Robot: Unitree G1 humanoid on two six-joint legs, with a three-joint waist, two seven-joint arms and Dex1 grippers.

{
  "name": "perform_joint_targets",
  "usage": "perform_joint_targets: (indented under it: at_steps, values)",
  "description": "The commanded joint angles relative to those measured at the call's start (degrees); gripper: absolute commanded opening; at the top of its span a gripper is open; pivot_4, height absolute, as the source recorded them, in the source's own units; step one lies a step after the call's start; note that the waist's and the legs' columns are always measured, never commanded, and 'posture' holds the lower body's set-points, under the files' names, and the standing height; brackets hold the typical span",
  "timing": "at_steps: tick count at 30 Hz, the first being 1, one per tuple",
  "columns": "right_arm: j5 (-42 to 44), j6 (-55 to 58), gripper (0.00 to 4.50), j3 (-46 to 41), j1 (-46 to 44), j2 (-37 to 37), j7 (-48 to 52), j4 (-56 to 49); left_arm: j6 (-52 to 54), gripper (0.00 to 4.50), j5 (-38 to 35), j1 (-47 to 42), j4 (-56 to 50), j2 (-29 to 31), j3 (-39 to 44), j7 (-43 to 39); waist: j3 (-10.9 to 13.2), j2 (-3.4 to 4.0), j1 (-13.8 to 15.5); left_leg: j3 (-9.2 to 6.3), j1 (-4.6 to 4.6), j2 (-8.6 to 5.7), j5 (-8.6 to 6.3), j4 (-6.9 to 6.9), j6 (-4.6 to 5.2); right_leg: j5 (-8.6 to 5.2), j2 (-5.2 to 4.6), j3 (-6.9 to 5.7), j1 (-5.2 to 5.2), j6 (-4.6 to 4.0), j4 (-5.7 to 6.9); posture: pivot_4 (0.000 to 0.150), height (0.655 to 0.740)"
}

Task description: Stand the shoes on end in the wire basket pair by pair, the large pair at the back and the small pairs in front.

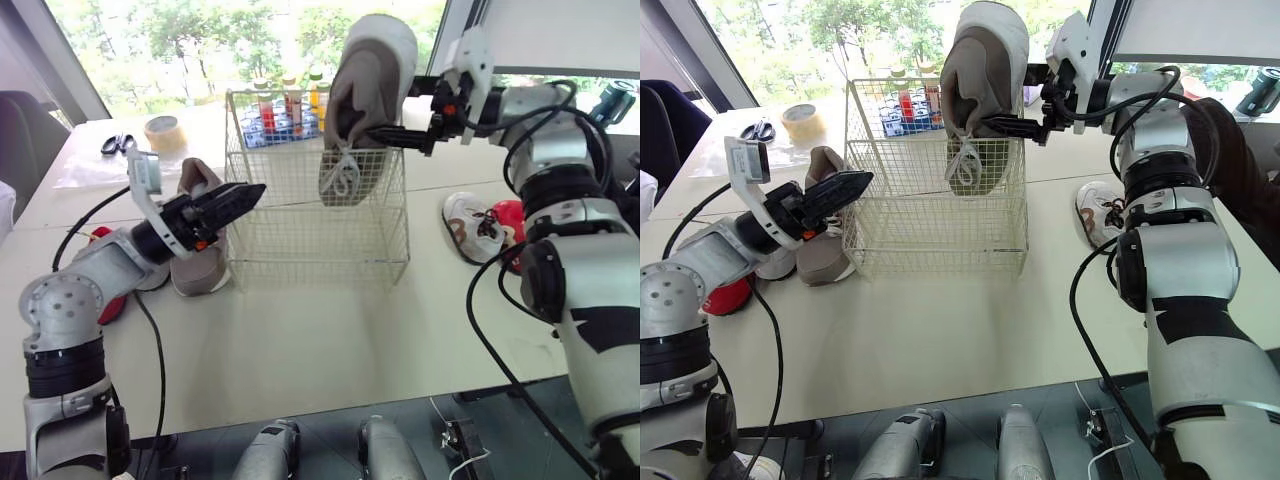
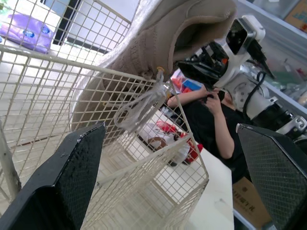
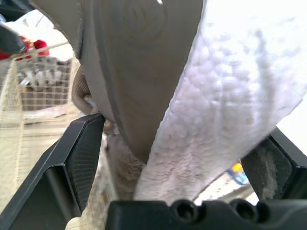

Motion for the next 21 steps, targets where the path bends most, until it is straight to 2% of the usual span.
perform_joint_targets:
  at_steps: [1, 9, 11, 16, 19, 21]
  values:
    - [0.80, 0.27, 4.46, -2.65, -1.50, -3.08, -1.77, -5.96, -1.10, 4.50, 0.03, -1.10, -1.64, 0.10, 0.30, -0.56, 0.00, 0.00, 0.00, 0.00, 0.00, 0.00, 0.00, 0.00, 0.00, 0.00, 0.00, 0.00, 0.00, 0.00, 0.00, 0.150, 0.7400]
    - [3.13, 9.87, 4.46, -5.83, 7.62, -9.77, -5.45, -25.62, -1.50, 4.50, 1.14, 0.37, -4.35, 3.81, 2.13, 0.56, 0.00, 0.00, 0.08, 0.00, 0.00, 0.00, 0.00, 0.02, 0.00, 0.00, 0.00, 0.01, 0.00, 0.00, 0.02, 0.150, 0.7400]
    - [5.64, 15.86, 4.46, -7.24, 11.66, -11.89, -5.52, -34.61, -3.71, 4.50, 5.98, -0.10, -4.76, 5.86, 2.41, 2.71, -0.01, 0.01, 0.03, 0.01, 0.00, 0.00, 0.00, 0.02, 0.00, 0.00, 0.00, 0.02, 0.00, 0.00, 0.03, 0.150, 0.7400]
    - [18.49, 37.65, 4.46, -8.67, 24.48, -15.99, -3.31, -63.60, -5.00, 4.50, 17.50, -4.92, 0.53, 9.40, 2.33, 15.14, 0.00, 0.02, 0.30, -0.01, 0.00, 0.03, -0.01, -0.01, 0.01, 0.00, 0.01, 0.03, -0.02, 0.00, 0.03, 0.150, 0.7400]
    - [24.92, 46.33, 4.46, -9.50, 28.30, -16.25, -5.74, -74.67, -2.51, 4.50, 22.98, -8.82, 5.61, 10.46, 1.51, 22.06, -0.01, 0.01, 0.32, 0.03, 0.01, 0.03, -0.03, 0.07, 0.04, 0.00, 0.00, 0.05, -0.01, 0.00, 0.07, 0.150, 0.7400]
    - [27.87, 49.90, 4.46, -10.23, 29.05, -15.55, -8.15, -78.37, -1.43, 4.50, 26.05, -10.87, 8.79, 10.48, 0.27, 24.36, -0.01, 0.01, 0.51, 0.02, 0.01, 0.02, -0.12, 0.10, 0.21, 0.01, -0.01, 0.05, 0.00, 0.00, 0.11, 0.150, 0.7400]
